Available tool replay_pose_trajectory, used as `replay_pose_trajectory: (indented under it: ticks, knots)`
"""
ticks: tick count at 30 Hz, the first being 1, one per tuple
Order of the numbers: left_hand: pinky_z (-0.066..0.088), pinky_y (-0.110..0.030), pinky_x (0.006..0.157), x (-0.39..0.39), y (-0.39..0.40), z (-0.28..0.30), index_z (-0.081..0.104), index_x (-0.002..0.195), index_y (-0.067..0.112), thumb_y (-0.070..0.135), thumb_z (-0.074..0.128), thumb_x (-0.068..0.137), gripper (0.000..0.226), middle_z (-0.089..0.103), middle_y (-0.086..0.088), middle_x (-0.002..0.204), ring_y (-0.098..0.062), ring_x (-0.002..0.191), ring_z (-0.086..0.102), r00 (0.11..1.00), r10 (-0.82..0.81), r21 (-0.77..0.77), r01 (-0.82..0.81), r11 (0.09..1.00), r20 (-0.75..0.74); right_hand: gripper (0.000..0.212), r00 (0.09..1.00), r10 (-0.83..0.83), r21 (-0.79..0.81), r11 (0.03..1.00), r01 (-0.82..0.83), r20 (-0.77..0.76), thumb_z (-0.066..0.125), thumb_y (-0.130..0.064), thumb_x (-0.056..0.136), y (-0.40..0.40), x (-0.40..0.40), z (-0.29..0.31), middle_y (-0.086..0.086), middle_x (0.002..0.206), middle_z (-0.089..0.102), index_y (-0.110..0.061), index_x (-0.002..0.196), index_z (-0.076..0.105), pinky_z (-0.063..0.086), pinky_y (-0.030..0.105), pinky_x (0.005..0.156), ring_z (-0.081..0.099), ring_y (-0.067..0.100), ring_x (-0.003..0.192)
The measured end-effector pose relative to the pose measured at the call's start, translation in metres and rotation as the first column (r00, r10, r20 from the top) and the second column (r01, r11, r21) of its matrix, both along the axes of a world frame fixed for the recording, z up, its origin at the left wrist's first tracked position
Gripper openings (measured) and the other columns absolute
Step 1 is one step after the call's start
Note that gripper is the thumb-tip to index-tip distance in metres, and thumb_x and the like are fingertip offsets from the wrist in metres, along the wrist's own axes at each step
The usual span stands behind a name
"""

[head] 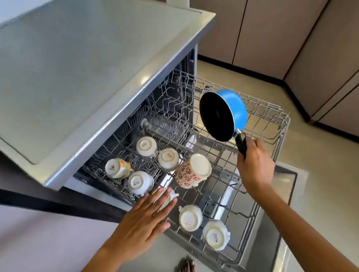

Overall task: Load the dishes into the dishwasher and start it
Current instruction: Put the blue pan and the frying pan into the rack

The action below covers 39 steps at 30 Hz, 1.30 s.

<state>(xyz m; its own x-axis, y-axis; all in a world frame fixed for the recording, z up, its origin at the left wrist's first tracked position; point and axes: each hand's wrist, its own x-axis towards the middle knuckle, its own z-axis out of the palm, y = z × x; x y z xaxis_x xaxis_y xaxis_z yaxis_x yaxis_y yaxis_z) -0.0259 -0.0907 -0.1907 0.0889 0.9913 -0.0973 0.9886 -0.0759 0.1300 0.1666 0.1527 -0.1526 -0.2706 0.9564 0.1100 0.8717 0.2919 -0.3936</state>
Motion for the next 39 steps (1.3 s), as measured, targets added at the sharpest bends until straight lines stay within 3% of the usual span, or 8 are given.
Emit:
replay_pose_trajectory:
  ticks: [6,8,10,15,20,26,33,39]
  knots:
    - [0.012,-0.038,0.113,-0.001,0.011,-0.006,0.017,0.152,0.022,0.044,0.016,0.103,0.054,0.011,-0.005,0.159,-0.022,0.145,0.013,0.997,0.080,0.014,-0.081,0.997,0.011,0.056,0.983,0.157,0.125,0.978,-0.169,0.098,0.060,0.013,0.077,0.053,-0.048,-0.031,0.015,0.109,0.057,-0.004,0.128,0.047,0.035,0.024,0.041,0.045,0.017,0.051]
    - [0.015,-0.039,0.112,-0.001,0.010,-0.008,0.018,0.152,0.021,0.044,0.017,0.103,0.054,0.011,-0.007,0.159,-0.024,0.145,0.014,0.997,0.076,0.006,-0.076,0.997,0.010,0.061,0.967,0.200,0.123,0.968,-0.220,0.156,0.060,0.012,0.078,0.064,-0.062,-0.034,0.016,0.119,0.053,-0.007,0.134,0.043,0.049,0.035,0.058,0.056,0.024,0.066]
    - [0.018,-0.039,0.111,-0.002,0.011,-0.010,0.020,0.152,0.021,0.044,0.017,0.103,0.054,0.013,-0.007,0.159,-0.025,0.145,0.016,0.998,0.062,0.006,-0.062,0.998,0.008,0.065,0.949,0.235,0.120,0.957,-0.264,0.209,0.058,0.006,0.082,0.071,-0.077,-0.037,0.015,0.126,0.048,-0.011,0.140,0.034,0.045,0.040,0.083,0.058,0.027,0.085]
    - [0.021,-0.039,0.109,-0.005,0.014,-0.012,0.026,0.150,0.019,0.045,0.018,0.103,0.055,0.019,-0.009,0.157,-0.027,0.143,0.022,1.000,0.027,-0.005,-0.027,1.000,-0.009,0.066,0.884,0.352,0.076,0.917,-0.392,0.308,0.054,-0.009,0.091,0.067,-0.113,-0.059,0.016,0.134,0.039,-0.013,0.146,0.017,0.035,0.043,0.098,0.049,0.028,0.109]
    - [0.023,-0.039,0.108,-0.006,0.015,-0.013,0.030,0.149,0.019,0.046,0.017,0.102,0.056,0.022,-0.009,0.156,-0.023,0.144,0.020,0.999,0.022,-0.007,-0.022,1.000,-0.037,0.073,0.881,0.452,-0.064,0.892,-0.448,0.138,0.053,0.006,0.087,0.065,-0.095,-0.078,0.020,0.137,0.036,-0.016,0.148,0.019,0.047,0.038,0.092,0.049,0.031,0.111]
    - [0.024,-0.040,0.107,-0.007,0.016,-0.017,0.030,0.149,0.020,0.048,0.017,0.101,0.057,0.026,-0.009,0.155,-0.022,0.143,0.022,0.999,0.030,-0.003,-0.030,1.000,-0.038,0.075,0.874,0.481,-0.339,0.814,-0.472,-0.063,0.063,-0.011,0.087,0.079,-0.081,-0.093,0.019,0.118,0.053,-0.024,0.146,0.019,0.050,0.035,0.084,0.058,0.029,0.099]
    - [0.019,-0.034,0.110,-0.005,0.017,-0.020,0.035,0.145,0.023,0.049,0.018,0.100,0.055,0.034,-0.006,0.151,-0.021,0.142,0.024,0.998,0.070,-0.006,-0.070,0.998,-0.002,0.059,0.813,0.568,-0.053,0.815,-0.578,-0.127,0.058,-0.010,0.091,0.085,-0.071,-0.089,0.020,0.097,0.055,-0.013,0.144,0.032,0.052,0.036,0.068,0.055,0.027,0.076]
    - [0.023,-0.035,0.107,-0.006,0.017,-0.020,0.035,0.145,0.023,0.049,0.016,0.100,0.056,0.031,-0.006,0.153,-0.021,0.141,0.025,0.998,0.068,0.019,-0.068,0.997,0.000,0.057,0.835,0.530,0.100,0.848,-0.520,-0.149,0.060,-0.001,0.086,0.088,-0.065,-0.083,0.020,0.098,0.053,-0.013,0.139,0.043,0.049,0.039,0.065,0.053,0.030,0.077]
